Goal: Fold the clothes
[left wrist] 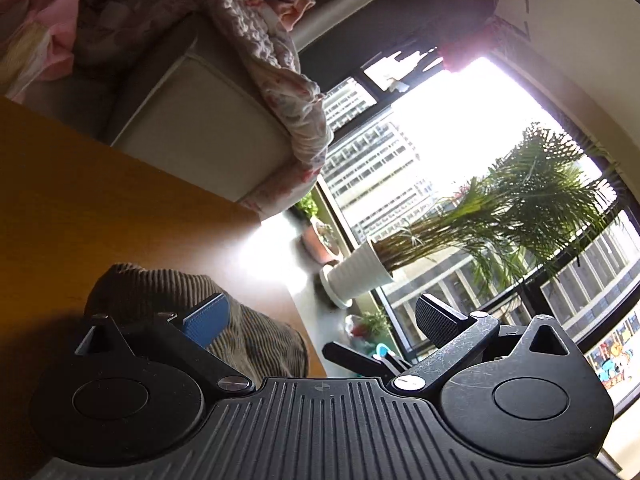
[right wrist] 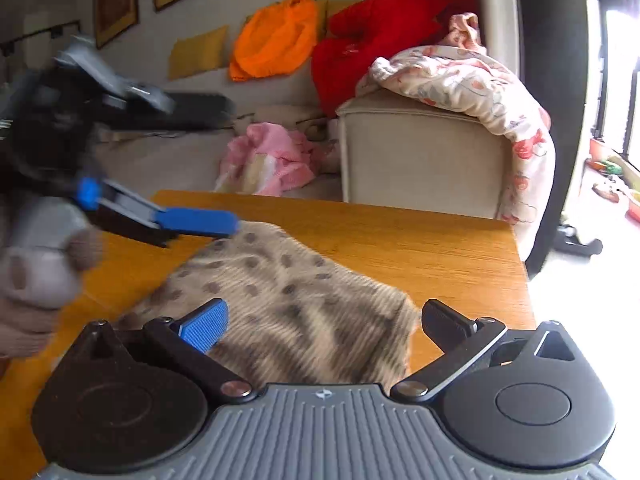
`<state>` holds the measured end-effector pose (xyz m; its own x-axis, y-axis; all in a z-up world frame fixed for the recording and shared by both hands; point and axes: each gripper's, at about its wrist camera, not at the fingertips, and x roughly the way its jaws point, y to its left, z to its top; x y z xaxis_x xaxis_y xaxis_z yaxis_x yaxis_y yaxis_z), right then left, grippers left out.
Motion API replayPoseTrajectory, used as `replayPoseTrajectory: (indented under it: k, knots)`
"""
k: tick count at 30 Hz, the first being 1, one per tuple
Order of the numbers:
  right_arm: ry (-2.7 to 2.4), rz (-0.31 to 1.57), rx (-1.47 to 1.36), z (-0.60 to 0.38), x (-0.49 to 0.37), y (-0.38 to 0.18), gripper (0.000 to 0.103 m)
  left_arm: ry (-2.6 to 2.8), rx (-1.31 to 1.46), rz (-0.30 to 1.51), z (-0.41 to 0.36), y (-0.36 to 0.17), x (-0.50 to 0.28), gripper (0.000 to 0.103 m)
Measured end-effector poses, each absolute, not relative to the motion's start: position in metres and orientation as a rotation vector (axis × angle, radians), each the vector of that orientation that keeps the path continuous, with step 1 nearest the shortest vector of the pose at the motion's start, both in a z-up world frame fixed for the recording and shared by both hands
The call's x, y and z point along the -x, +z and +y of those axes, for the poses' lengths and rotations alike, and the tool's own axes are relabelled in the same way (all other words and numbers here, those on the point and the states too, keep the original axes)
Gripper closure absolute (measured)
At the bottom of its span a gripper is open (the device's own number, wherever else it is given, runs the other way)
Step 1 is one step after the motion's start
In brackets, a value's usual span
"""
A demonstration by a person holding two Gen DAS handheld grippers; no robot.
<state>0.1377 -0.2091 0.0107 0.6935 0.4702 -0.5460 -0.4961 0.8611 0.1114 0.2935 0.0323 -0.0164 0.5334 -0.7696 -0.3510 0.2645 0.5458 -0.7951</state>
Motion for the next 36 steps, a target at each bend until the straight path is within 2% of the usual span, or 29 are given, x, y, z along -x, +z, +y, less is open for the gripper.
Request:
replayPoseTrajectory:
  k: [2,6,11,17,19,21,23,29,33,36]
  knots:
    - [0.604,0.619,0.077,-0.204,-0.122,0.005,0.000,-0.672,0.734,0.775,0.025,-0.029,-0.300,0.001]
    - [0.543,0.689,0.217,-0.183,-0.115,-0.034,0.000,-0.645,0.651,0.770,0.016,-0.013,-0.291,0.001]
    - [0.563,0.716,0.063,-0.212,-0.118,-0.021,0.000,-0.571,0.430,0.643,0.026,0.018,-0.228,0.000]
    - [0.521,0.769,-0.344,-0.269,-0.135,-0.021,0.000,-0.394,0.273,0.725,0.033,-0.006,-0.182,0.000]
    - [0.496,0.762,-0.354,-0.269,-0.139,-0.024,0.002,-0.369,0.271,0.763,0.038,-0.022,-0.176,0.000]
    - [0.485,0.774,-0.341,-0.264,-0.147,-0.028,0.016,-0.371,0.276,0.784,0.039,-0.027,-0.175,0.000]
    - [0.489,0.809,-0.329,-0.255,-0.157,-0.034,0.024,-0.375,0.280,0.803,0.040,-0.032,-0.174,0.000]
    - [0.411,0.674,-0.111,-0.233,-0.158,-0.015,0.029,-0.383,0.236,0.802,0.035,-0.036,-0.169,0.000]
    - [0.540,0.536,-0.156,-0.228,-0.159,0.028,0.029,-0.392,0.225,0.801,0.031,-0.035,-0.166,0.000]
    - [0.696,0.604,-0.249,-0.213,-0.173,0.028,0.029,-0.386,0.221,0.797,0.028,-0.035,-0.165,0.000]
